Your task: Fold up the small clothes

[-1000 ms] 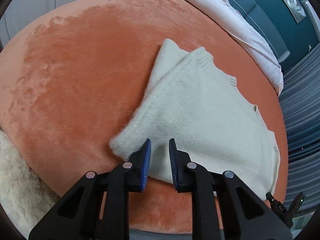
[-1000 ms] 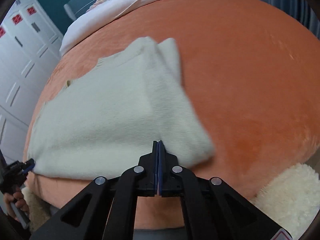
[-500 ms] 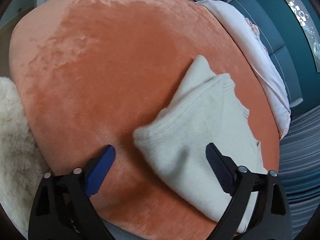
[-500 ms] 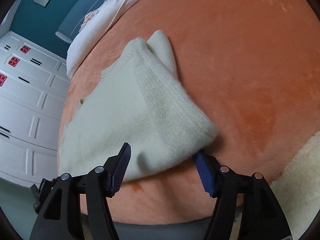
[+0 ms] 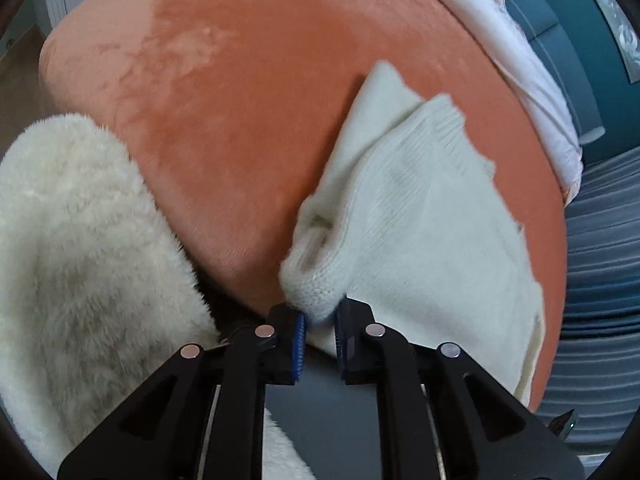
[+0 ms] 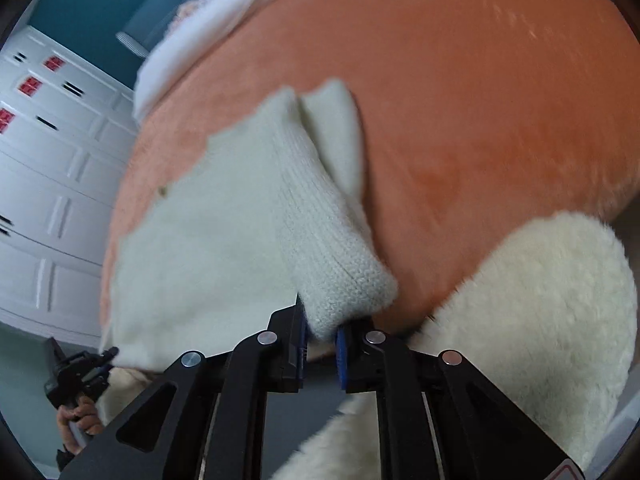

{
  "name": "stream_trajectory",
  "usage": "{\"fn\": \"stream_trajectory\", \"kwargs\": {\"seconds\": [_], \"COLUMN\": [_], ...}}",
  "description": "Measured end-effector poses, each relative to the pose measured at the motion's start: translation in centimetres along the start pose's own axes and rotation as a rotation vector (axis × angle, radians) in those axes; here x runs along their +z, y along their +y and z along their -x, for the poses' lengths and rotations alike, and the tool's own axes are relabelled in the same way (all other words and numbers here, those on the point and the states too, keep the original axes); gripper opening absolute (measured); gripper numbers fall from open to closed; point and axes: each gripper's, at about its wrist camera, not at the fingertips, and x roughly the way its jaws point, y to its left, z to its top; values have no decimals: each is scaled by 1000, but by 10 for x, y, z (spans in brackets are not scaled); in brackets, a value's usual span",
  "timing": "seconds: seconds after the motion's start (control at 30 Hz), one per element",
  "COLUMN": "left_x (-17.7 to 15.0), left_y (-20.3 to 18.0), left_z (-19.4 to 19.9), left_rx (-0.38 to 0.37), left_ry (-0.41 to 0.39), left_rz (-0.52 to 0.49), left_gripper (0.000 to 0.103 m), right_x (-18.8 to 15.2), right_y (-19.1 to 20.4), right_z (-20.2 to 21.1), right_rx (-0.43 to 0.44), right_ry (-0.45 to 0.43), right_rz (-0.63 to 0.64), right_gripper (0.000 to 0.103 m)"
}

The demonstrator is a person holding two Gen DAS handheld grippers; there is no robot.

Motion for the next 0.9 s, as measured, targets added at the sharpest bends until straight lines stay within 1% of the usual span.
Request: {"fn": "stream_trajectory", "kwargs": {"seconds": [0.03, 0.07, 0.1, 0.13, 0.17, 0.2, 0.23, 0.27, 0.3, 0.33, 0.4, 0.47, 0.5, 0.57, 0.63, 0.67, 0.73, 0.77, 0.8, 0.83, 0.87, 0.9], "left_x": [-1, -1, 2, 6, 12, 18, 27, 35, 47, 57, 76, 91, 95, 95, 93, 93, 91, 90, 91, 93, 96, 98], "left_y": [-1, -5, -11, -17, -26, -36, -49, -59, -73, -85, -104, -116, -118, -117, -115, -116, -111, -108, -107, -107, -108, -108], "left_z": [2, 9, 20, 31, 43, 55, 66, 70, 69, 62, 42, 14, 1, -17, -30, -38, -52, -55, -57, -55, -51, -41], "left_rx": [15, 16, 12, 8, 13, 29, 34, 33, 32, 27, 31, 31, 35, 46, 66, 76, 101, 112, 111, 94, 72, 41], "left_ry": [-18, -47, -79, -115, -171, -236, -310, -351, -369, -370, -351, -291, -260, -231, -211, -194, -164, -164, -174, -172, -157, -172], "left_rz": [-2, -7, -13, -26, -48, -73, -109, -147, -187, -219, -249, -267, -260, -233, -232, -239, -238, -235, -239, -240, -227, -202], "left_gripper": [16, 18, 22, 27, 43, 54, 58, 66, 75, 78, 79, 79, 79, 79, 79, 78, 66, 59, 39, 22, 11, 10], "right_x": [-4, -5, -3, 0, 4, 11, 17, 26, 33, 43, 67, 87, 94, 105, 103, 102, 100, 100, 98, 97, 97, 97], "right_y": [-6, -8, -7, -4, -1, 5, 13, 23, 32, 40, 54, 67, 69, 78, 78, 80, 76, 77, 76, 75, 74, 74], "right_z": [-3, 3, 15, 26, 35, 47, 57, 64, 66, 63, 47, 22, 10, -11, -28, -38, -51, -59, -63, -64, -62, -50], "right_rx": [-28, -12, -1, -8, -22, -57, -80, -89, -91, -86, -57, -52, -58, -73, -82, -83, -82, -70, -62, -66, -54, -6], "right_ry": [17, 0, -45, -83, -120, -181, -241, -292, -316, -323, -323, -299, -285, -255, -233, -223, -198, -187, -175, -171, -180, -215], "right_rz": [-18, -36, -46, -43, -27, 0, 36, 82, 118, 145, 180, 196, 192, 179, 162, 154, 141, 135, 132, 136, 138, 135], "right_gripper": [14, 14, 19, 22, 32, 47, 54, 61, 62, 62, 64, 65, 65, 65, 65, 65, 61, 46, 24, 12, 10, 9]}}
